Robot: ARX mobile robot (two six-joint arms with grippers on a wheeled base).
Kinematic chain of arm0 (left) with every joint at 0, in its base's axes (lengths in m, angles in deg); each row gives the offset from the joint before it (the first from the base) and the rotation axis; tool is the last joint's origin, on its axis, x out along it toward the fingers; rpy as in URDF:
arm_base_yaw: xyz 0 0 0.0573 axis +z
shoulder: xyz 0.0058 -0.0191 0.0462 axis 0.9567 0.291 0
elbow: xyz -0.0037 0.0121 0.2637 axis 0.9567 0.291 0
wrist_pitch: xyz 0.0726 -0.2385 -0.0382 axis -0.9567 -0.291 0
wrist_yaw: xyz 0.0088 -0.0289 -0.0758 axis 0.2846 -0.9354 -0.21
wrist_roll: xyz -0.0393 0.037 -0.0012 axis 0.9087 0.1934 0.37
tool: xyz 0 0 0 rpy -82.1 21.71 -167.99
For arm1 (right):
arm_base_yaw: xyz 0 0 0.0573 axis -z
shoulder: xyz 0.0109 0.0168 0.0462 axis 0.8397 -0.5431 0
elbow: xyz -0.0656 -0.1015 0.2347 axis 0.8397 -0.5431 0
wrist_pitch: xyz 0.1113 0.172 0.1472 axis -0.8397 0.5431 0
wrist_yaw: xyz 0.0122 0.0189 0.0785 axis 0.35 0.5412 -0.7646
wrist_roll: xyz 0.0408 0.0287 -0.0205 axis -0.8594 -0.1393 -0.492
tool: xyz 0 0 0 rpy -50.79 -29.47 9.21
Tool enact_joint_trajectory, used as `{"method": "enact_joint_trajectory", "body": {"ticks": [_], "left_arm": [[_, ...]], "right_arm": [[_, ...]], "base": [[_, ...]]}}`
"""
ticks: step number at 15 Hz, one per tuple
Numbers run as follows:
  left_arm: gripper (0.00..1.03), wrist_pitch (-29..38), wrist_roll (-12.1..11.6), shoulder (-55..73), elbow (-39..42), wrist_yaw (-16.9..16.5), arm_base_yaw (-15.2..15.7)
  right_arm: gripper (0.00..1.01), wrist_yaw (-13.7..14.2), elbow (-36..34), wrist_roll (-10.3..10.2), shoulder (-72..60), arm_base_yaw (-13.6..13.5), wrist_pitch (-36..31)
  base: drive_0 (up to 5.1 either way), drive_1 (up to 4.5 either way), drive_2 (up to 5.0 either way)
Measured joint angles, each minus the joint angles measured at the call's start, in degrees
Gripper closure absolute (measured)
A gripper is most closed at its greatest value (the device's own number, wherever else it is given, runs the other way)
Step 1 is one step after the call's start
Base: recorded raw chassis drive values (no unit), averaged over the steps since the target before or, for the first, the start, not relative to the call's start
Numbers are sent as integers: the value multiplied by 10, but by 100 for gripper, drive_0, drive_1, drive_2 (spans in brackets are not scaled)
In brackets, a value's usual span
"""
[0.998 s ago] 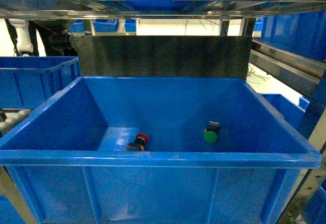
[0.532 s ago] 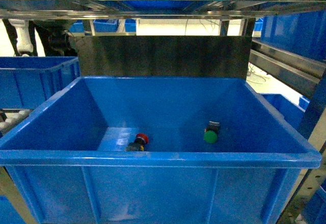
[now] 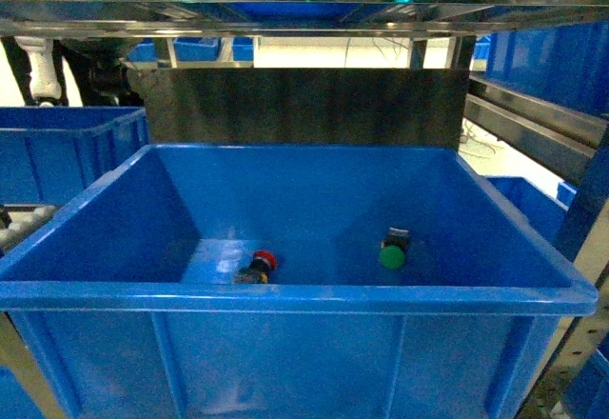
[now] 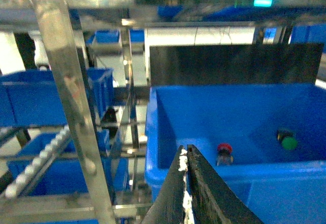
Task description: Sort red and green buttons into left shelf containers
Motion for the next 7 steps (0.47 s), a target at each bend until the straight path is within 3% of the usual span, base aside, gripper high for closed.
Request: {"method": "enact_joint_trajectory", "body": {"ticks": [5, 6, 7], "left_arm": [[101, 3, 0, -6, 0, 0, 0], [88, 3, 0, -6, 0, 0, 0], [51, 3, 0, -6, 0, 0, 0]], "right_arm": [[99, -1, -1, 0, 0, -1, 2], [86, -1, -1, 0, 0, -1, 3], [50, -1, -1, 0, 0, -1, 2]], "base": [[0, 0, 0], [0, 0, 0], [0, 0, 0]]}}
